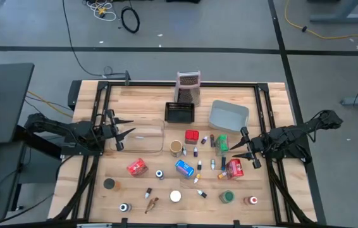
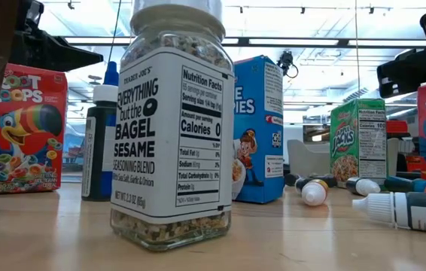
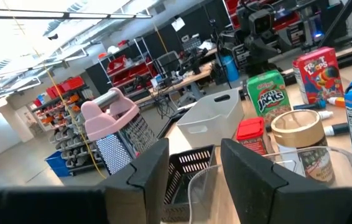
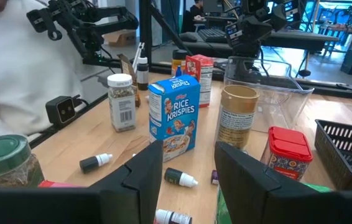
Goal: Pick & Place Kitchen Items
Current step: Put the red seasoning can into the transparent bin
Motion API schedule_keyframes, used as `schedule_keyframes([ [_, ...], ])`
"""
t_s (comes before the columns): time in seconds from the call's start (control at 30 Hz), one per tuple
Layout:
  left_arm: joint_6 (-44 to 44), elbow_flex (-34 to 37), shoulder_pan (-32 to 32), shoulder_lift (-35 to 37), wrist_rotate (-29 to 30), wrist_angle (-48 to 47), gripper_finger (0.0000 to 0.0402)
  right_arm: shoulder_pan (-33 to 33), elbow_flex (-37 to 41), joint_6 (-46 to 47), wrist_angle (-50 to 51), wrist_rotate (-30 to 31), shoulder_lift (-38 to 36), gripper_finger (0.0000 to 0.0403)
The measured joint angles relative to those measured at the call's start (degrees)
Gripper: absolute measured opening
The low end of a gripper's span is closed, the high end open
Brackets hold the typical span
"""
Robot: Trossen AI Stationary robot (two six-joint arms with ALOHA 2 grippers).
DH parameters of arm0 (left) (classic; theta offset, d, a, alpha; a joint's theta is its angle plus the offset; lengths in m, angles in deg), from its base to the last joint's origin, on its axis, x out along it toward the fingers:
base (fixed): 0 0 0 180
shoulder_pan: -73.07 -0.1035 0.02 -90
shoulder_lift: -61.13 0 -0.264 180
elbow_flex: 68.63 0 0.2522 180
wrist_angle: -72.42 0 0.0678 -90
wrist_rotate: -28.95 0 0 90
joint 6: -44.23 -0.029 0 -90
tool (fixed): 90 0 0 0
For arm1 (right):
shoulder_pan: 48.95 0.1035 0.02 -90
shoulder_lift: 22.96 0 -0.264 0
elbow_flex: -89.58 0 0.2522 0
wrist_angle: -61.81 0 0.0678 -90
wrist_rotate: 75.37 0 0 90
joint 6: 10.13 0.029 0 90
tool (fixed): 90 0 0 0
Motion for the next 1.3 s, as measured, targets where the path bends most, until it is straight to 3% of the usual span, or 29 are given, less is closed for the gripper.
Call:
schedule_keyframes([
  [1.3,0.0,0.0,-0.2,0.0,-0.7,0.0,0.0155,0.0,0.0,0.0,0.0,0.0,0.0,0.0155],
])
